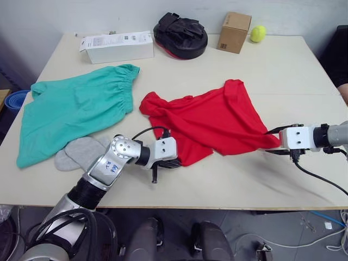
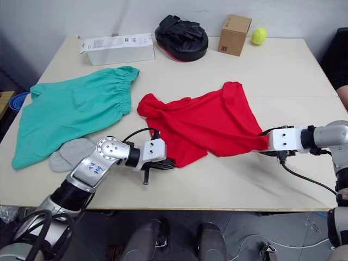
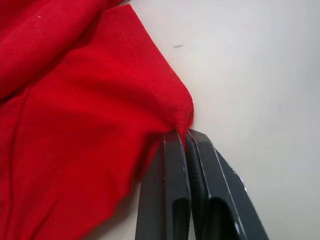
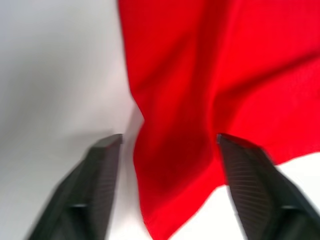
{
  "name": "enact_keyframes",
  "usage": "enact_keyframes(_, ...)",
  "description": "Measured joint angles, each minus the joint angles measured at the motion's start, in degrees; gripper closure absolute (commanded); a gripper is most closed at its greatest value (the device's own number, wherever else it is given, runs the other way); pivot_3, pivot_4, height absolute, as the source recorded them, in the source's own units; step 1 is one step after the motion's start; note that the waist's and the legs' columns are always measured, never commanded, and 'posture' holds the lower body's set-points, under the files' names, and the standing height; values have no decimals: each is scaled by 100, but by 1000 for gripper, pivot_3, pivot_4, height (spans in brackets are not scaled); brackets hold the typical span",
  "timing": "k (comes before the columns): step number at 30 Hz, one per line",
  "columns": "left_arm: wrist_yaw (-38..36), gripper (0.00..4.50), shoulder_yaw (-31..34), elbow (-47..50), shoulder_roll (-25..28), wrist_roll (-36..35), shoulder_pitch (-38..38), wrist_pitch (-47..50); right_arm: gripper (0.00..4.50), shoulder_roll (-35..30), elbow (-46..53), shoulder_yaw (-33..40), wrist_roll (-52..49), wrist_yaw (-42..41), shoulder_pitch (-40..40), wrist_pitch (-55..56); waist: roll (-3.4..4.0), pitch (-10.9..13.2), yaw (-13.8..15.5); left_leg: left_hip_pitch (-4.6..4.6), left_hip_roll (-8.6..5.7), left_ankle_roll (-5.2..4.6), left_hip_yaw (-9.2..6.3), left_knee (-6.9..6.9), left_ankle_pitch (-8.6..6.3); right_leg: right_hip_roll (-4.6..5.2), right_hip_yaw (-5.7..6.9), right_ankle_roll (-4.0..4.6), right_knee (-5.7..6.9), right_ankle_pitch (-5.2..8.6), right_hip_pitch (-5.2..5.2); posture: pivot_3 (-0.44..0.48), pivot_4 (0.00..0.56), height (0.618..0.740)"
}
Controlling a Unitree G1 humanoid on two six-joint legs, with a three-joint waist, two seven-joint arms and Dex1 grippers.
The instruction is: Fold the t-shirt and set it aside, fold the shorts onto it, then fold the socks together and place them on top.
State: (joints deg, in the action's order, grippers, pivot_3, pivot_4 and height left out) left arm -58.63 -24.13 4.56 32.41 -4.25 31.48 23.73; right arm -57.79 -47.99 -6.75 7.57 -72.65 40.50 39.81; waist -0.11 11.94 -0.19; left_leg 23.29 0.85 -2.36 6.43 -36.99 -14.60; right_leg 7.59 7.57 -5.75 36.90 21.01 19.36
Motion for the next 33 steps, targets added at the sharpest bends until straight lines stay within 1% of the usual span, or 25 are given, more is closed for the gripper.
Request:
enact_keyframes(6,-81,4500,47,152,72,8,-84,77,1577,1,-678,-214,439,406,285,300,0,0,-4,0,1,0,2,-3,0,0,-1,0,0,0,-1,0,150,740)
enact_keyframes(12,-72,4500,53,179,73,10,-83,184,1577,1,-926,-331,575,592,430,420,0,0,-4,-1,1,0,2,-6,0,0,-2,0,2,0,-2,0,150,740)
enact_keyframes(15,-72,4500,55,219,111,10,-92,213,2169,1,-1070,-431,702,739,520,509,-2,-1,-5,-1,1,0,1,-9,0,0,-2,0,4,0,-3,0,150,740)
enact_keyframes(21,-76,4500,65,374,208,8,-142,309,4315,1,-1306,-564,872,923,578,608,-2,-1,-6,-1,2,0,1,-10,0,0,-3,0,5,0,-3,0,150,740)
enact_keyframes(22,-78,4500,73,387,216,5,-151,318,4462,1,-1320,-582,887,929,581,626,-2,-1,-7,-1,2,0,1,-10,0,0,-3,0,5,0,-3,0,150,740)
enact_keyframes(24,-105,4500,116,465,280,-20,-209,368,4462,1,-1326,-587,855,874,590,640,-2,-1,-11,-1,2,0,1,-8,0,0,-3,0,6,0,-2,0,150,740)
enact_keyframes(27,-273,4500,197,706,573,-140,-380,444,4462,0,-1315,-581,674,560,586,644,-2,-1,-19,-1,4,1,1,-3,0,-2,-3,0,4,0,-1,0,150,740)
enact_keyframes(31,-740,4500,461,1140,1341,-401,-794,486,4462,-104,-1060,-524,252,-140,376,592,-2,-1,-28,-1,6,1,1,-1,-1,-2,-3,1,3,1,1,0,150,740)
enact_keyframes(33,-981,4500,621,1266,1726,-506,-1008,411,4462,-137,-761,-444,-58,-584,155,435,-2,-1,-22,-1,6,1,0,-3,-1,-1,-3,1,0,1,0,0,150,740)
